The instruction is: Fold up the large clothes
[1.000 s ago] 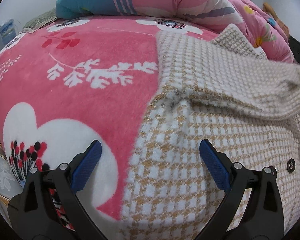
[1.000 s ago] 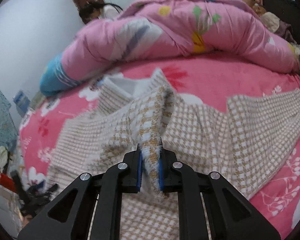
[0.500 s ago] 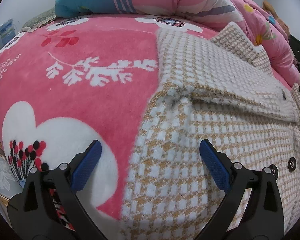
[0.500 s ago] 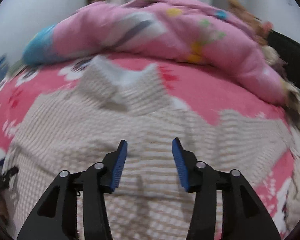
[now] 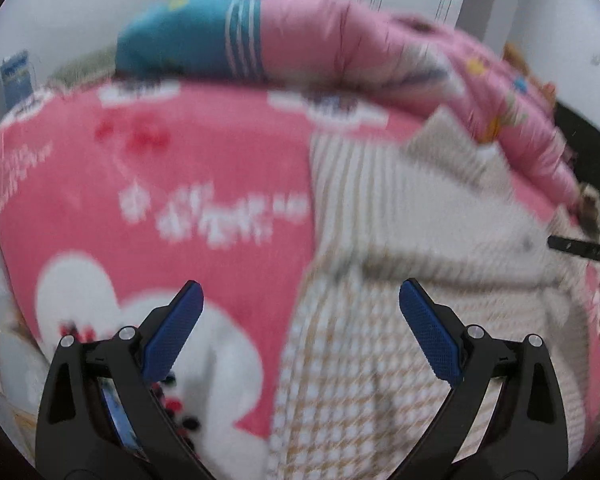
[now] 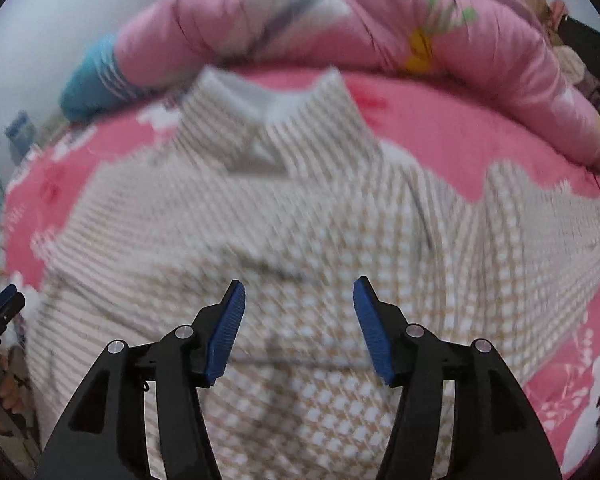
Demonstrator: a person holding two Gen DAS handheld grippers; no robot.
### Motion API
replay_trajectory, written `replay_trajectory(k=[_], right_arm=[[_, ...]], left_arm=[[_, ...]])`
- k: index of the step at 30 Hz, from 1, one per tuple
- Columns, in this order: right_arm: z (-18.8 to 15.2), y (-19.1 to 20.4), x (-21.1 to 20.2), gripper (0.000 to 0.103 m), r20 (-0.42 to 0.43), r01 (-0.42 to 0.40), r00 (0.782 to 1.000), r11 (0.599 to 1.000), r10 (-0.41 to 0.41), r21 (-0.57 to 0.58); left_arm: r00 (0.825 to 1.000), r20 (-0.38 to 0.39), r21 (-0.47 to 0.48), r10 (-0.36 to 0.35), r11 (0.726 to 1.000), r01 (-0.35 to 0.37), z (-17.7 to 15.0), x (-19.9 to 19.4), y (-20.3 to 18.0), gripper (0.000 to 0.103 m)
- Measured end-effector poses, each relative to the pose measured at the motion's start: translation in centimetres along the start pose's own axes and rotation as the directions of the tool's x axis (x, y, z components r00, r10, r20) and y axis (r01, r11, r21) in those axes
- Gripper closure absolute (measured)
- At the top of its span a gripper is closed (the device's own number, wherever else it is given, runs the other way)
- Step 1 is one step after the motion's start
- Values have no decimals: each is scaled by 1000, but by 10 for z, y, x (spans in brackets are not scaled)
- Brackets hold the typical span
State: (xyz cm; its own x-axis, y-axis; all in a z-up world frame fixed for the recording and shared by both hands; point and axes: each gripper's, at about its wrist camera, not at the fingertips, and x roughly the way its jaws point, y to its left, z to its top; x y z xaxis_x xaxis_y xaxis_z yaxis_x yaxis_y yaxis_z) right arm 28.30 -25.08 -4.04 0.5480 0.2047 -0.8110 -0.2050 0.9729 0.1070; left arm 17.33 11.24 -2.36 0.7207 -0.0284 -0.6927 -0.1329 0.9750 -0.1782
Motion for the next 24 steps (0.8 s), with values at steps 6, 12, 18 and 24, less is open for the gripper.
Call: replay_trajectory(k=[6,12,18,24], right_arm=[[17,12,34,37,-2,-15,1000,1000,15,0],[-5,6,72,22,-34,60,998,998,-61,-29],[-8,-1,77,20,-35,20,999,1000,-20,-14],[2,5,62,20,-42,29,999,999,-28,17]], left_arm=[[994,3,52,-113,992,112,51,27,-39,8],[986,-103,106,-130,984,141,78,115,-57,8],[971,-220,37,-95,994,106,71,176,-35,8],[984,-159,106,-81,990,98,75,132,-51,8]])
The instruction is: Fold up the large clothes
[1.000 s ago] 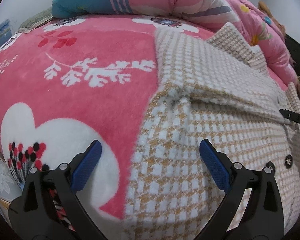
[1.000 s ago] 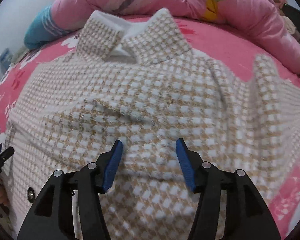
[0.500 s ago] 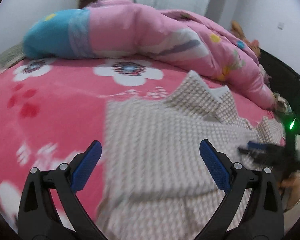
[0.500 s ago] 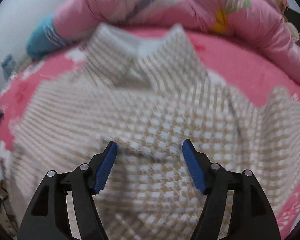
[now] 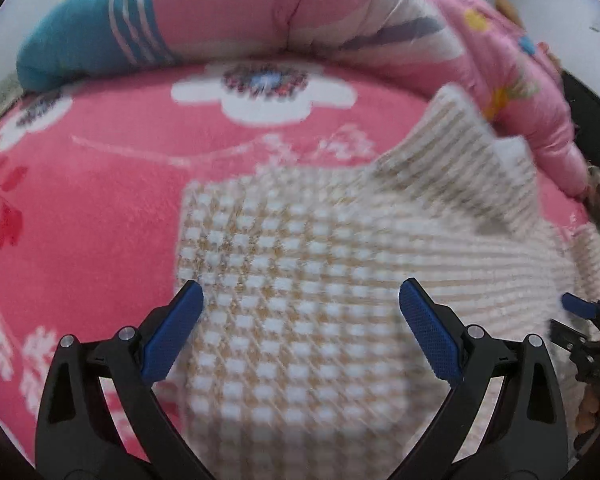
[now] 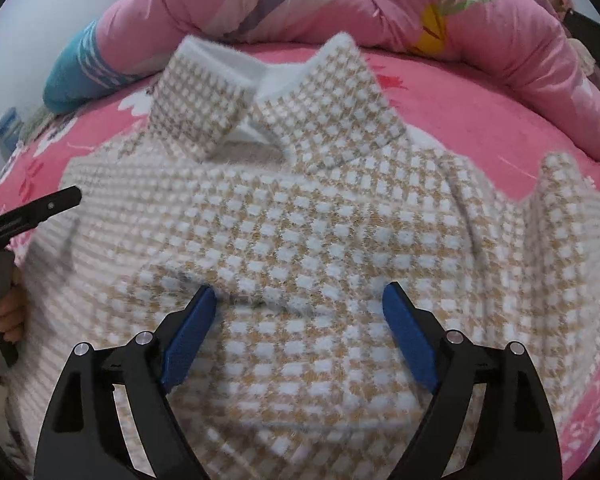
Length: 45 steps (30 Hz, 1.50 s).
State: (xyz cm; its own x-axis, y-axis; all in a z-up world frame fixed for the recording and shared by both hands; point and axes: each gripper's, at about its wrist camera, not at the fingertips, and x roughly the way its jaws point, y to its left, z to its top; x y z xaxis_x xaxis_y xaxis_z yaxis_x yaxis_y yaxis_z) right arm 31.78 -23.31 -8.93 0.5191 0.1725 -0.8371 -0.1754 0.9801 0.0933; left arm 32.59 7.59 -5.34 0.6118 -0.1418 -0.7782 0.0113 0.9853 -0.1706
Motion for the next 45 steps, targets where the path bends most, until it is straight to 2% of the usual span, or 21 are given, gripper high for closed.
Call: replay_trajectory(k=[3,4,5,6,8,9,11,13,15,16,18,25,32,36,45], right_arm=[[-1,0,-16,20,45,10,999,1000,-10,-4],[-4,0,-14,20,42,22,999,1000,-21,-7],[-6,-1,-9,20,29,28,999,1000,-28,-6],[-10,-3,3,18,-9,43,999,999,-43,1],[-16,-4,11,17,-1,41,999,999,-41,-4],[-17,-5,7,17,-3,49,999,999,-49,-1],[-16,-1,-10,17,11,50,999,999,-50,13],[-19,-1,-23,16,44,49,998,999,-49,-5],[-22,-3,-16,14,11,78,997,997,-78,-13],[-25,-7,-3,10,-38,75,996,997,-76,-7],[-30,-12,6,7,-30,61,998,998,-61,-16],[-34,-5,-1,7,-27,87,996,996,-87,-11],[-19,-10,6,7,-74,79,994,997,-79,-7],[-14,-13,10,6,-53,61,997,998,-62,-12],[-27,-19,-4,7,-31,37,999,999,-37,1]], left_arm=[[997,72,65,-25,998,20,-5,-36,-18,8],[997,67,78,-32,997,27,-9,-40,-26,8],[998,45,87,-39,996,35,-14,-39,-32,8],[999,-9,96,-35,995,36,-22,-29,-39,8],[995,-102,109,14,994,-3,-41,-7,-46,8],[993,-109,125,50,991,-36,-52,4,-48,8],[996,-57,135,63,989,-55,-57,-2,-50,7],[996,-74,120,58,992,-49,-57,-6,-48,7],[995,-82,123,60,991,-50,-59,-7,-47,7],[995,-79,127,66,990,-56,-60,-8,-47,7],[995,-77,130,71,990,-61,-62,-9,-47,7],[993,-78,128,84,989,-74,-61,-9,-47,7],[994,-54,137,95,987,-87,-63,-10,-49,7],[995,-51,133,86,988,-79,-67,-14,-50,7],[995,-50,133,84,988,-77,-69,-15,-47,7]])
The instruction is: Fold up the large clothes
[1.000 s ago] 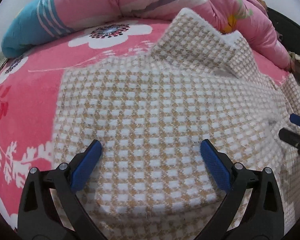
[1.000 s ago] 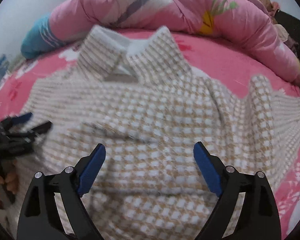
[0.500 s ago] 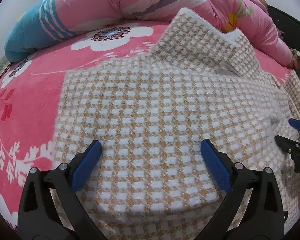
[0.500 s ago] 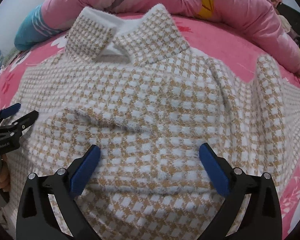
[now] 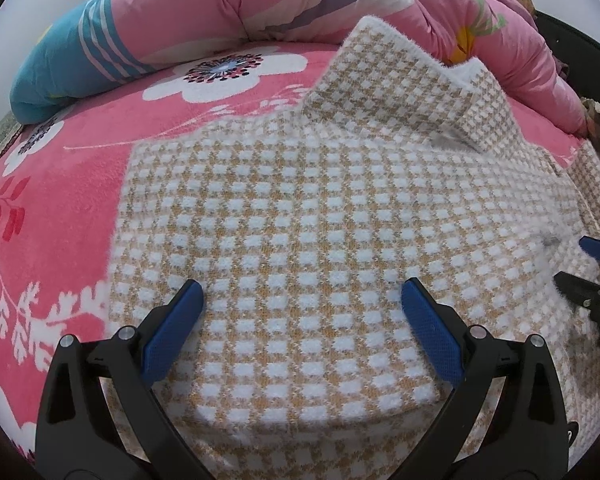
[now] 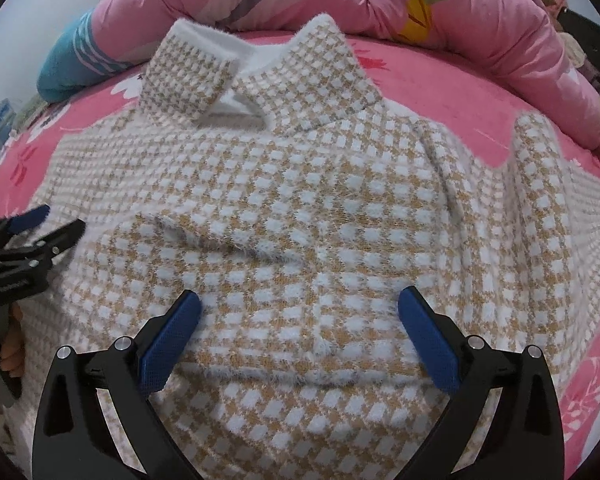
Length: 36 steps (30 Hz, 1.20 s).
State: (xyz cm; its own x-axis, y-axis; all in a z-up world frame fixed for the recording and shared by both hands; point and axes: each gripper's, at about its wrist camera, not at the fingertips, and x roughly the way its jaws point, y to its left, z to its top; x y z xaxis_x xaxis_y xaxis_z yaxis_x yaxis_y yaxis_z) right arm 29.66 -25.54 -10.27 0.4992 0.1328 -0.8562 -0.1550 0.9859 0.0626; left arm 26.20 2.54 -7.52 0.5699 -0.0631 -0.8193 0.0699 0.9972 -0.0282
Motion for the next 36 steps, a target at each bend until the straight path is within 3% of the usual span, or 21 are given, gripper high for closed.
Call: replay_trajectory(k=[8,15,22,26,30,36], right_arm=[[-31,-48,-68,7,109,-37,994,995,27,91],[-60,-154,-111,7,157,-44,988,962,1,270],[-55,-274,-124,10,233,-112,972,848,-14,518],[-47,-339,-112,17,238,-121,970,748,-51,653],[-38,-378,-92,28,206,-95,975,667,-89,739],[-24,-407,-65,36,173,-67,978,608,-117,791]], left_arm=[[1000,10,-8,-1,1000,1,-1,-1,0,7],[1000,10,-9,1,1000,0,-2,-1,1,6],[1000,11,-10,1,1000,-1,-2,-1,1,6],[1000,12,-10,0,1000,0,-2,-1,1,6],[1000,13,-11,0,1000,0,-2,-1,1,6],[1000,13,-15,-2,1000,2,-1,-1,2,6]])
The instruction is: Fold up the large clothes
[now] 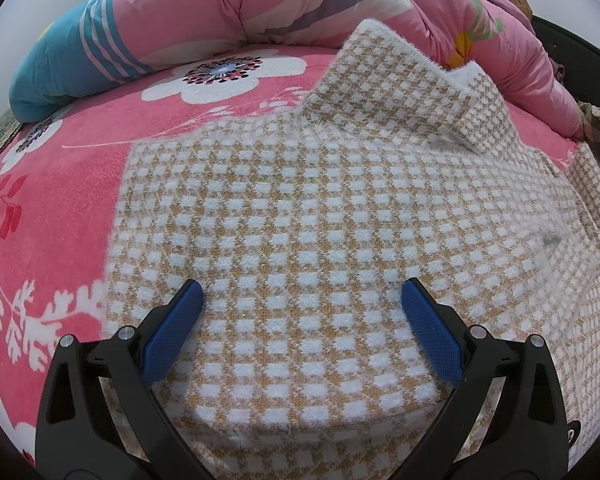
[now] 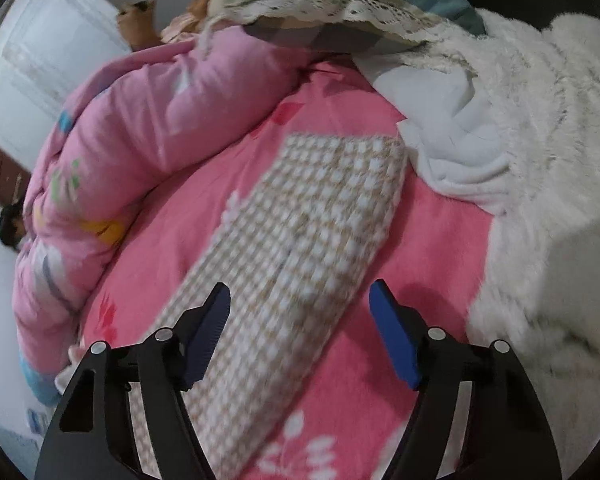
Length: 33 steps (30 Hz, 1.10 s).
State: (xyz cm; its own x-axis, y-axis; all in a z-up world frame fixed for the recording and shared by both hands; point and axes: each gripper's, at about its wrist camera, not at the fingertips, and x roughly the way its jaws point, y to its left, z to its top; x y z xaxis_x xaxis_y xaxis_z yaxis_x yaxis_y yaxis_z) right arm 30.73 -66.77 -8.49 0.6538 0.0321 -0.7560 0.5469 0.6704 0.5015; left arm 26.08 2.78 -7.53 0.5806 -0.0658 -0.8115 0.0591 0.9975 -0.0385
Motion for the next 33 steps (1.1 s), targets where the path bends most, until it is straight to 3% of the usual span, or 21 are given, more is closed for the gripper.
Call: replay_trajectory(k=[7,14,17,21,25,33], right_arm=[[15,-16,32,46,-11,39,999,995,-38,94],[18,-13,48,51,7,83,996,995,-83,49],[20,-10,48,58,10,107,994,994,-107,31],[16,0,35,75,30,130,991,990,-129,-59],[15,8,12,86,58,99,994,992,-95,-81],[9,46,-63,92,148,-37,987,989,58,-144]], left_arm=[[1000,2,0,1,1000,-1,0,0,0,6],[1000,5,-2,1,1000,-1,-1,0,0,6],[1000,4,0,2,1000,-2,-1,0,0,6],[1000,6,-1,1,1000,-1,-1,0,-1,6],[1000,6,-1,1,1000,-1,-1,0,-1,6],[1000,11,-3,1,1000,-1,-2,-1,0,6]])
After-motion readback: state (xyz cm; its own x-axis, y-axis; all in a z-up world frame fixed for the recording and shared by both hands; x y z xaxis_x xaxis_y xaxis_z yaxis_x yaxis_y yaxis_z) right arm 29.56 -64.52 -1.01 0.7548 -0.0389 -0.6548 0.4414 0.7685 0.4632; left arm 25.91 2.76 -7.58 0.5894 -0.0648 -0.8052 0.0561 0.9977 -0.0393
